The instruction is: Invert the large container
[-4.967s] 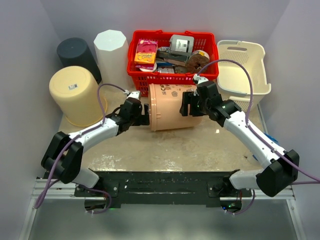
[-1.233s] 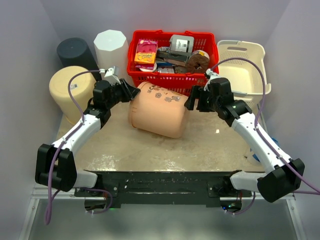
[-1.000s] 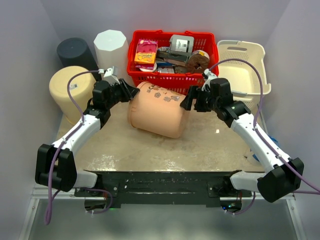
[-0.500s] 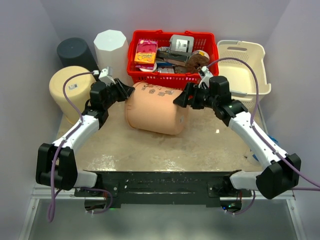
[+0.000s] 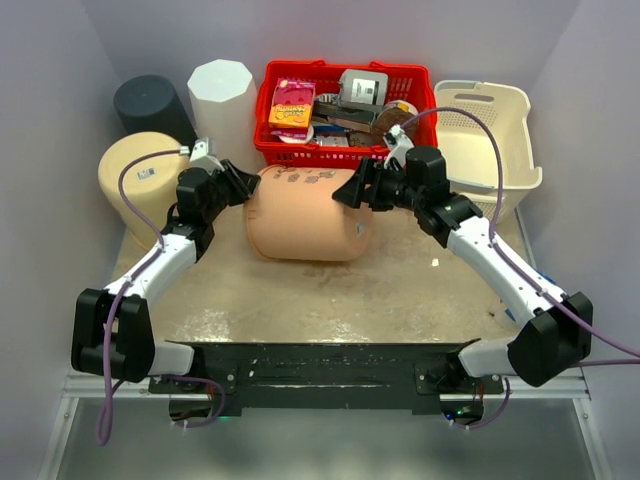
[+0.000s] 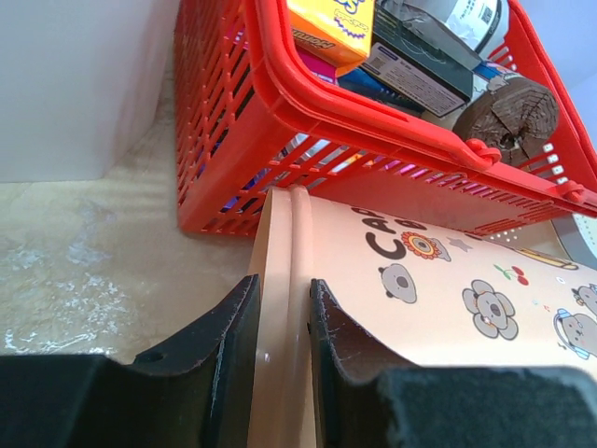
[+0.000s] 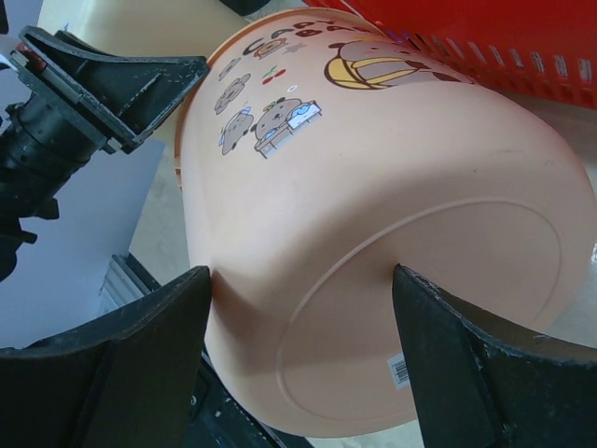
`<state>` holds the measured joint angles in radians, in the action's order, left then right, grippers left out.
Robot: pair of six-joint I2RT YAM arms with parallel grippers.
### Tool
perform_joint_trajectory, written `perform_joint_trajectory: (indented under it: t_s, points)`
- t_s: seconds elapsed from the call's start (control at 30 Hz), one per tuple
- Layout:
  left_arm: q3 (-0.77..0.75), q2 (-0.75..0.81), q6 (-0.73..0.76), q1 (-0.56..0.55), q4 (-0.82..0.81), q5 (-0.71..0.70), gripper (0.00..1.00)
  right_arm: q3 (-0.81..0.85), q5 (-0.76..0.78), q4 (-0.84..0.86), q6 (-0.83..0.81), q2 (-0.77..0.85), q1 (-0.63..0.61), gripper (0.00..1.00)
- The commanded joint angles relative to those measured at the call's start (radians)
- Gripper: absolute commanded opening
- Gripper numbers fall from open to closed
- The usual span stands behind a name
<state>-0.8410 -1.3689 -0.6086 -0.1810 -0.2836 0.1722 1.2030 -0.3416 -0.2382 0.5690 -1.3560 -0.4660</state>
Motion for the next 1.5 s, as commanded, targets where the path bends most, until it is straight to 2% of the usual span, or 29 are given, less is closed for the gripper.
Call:
perform_joint_trajectory:
  t_s: [0.0, 0.47, 1.17, 1.27, 1.3, 1.47]
  points:
    - [0.091, -0.067, 0.076, 0.002, 0.317, -0.088, 0.11, 0.032, -0.005, -0.004, -0.011, -0.060, -0.046, 0.78]
    - [0.103, -0.062, 0.076, 0.002, 0.348, -0.166, 0.10, 0.116, 0.003, 0.022, -0.003, -0.155, -0.098, 0.78]
    - [0.088, -0.056, 0.073, 0.002, 0.373, -0.208, 0.09, 0.095, 0.007, 0.067, 0.023, -0.210, -0.148, 0.78]
    - [0.079, -0.022, 0.082, 0.002, 0.380, -0.197, 0.12, 0.115, 0.052, 0.027, -0.007, -0.180, -0.149, 0.79]
    - [0.076, -0.009, 0.090, 0.002, 0.385, -0.197, 0.18, 0.124, 0.084, -0.004, -0.018, -0.170, -0.148, 0.79]
    - [0.016, 0.082, 0.121, 0.002, 0.434, -0.198, 0.31, 0.156, 0.220, -0.101, -0.078, -0.079, -0.148, 0.82]
